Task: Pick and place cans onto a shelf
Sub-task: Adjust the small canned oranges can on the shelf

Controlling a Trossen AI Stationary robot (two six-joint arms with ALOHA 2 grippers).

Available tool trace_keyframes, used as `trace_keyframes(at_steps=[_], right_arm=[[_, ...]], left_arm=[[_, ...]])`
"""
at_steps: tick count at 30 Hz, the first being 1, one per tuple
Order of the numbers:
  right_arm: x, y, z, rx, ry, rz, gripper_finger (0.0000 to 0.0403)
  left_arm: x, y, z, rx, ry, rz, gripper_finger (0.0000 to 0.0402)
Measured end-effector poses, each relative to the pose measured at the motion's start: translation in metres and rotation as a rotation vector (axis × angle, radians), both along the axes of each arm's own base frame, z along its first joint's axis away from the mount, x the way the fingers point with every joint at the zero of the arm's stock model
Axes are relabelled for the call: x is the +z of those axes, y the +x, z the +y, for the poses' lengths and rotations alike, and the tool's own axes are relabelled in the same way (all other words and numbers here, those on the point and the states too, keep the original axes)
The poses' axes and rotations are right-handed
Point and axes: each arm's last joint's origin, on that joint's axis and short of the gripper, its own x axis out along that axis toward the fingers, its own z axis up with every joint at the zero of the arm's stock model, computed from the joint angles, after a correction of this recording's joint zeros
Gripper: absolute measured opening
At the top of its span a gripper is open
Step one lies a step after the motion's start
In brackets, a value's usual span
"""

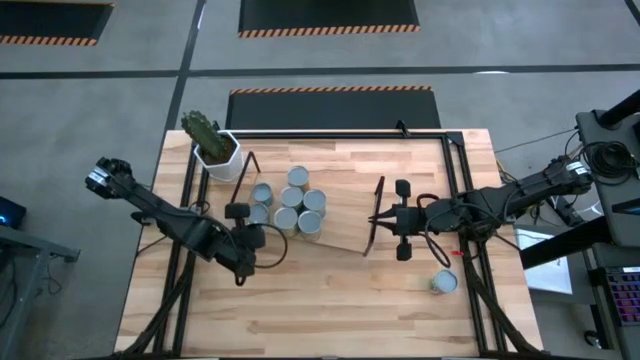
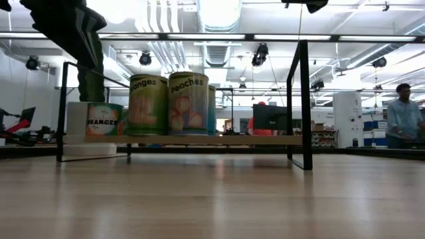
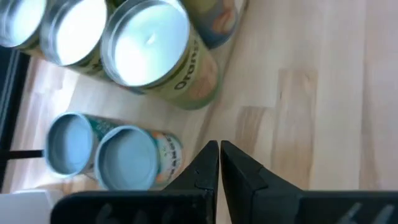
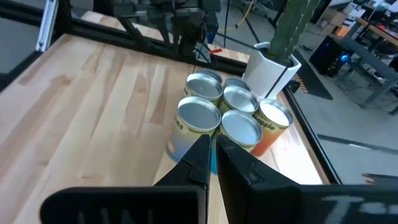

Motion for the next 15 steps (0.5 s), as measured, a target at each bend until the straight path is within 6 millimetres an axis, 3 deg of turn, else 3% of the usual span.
trace_keyframes(at_steps=[15], right_arm=[[-0.0039, 0.0013, 0.0004, -0.004, 0.011, 0.002, 0.0013]], left_arm=[[-0.004, -0.0061, 0.0036, 0.051, 0.008, 0.03, 0.0]])
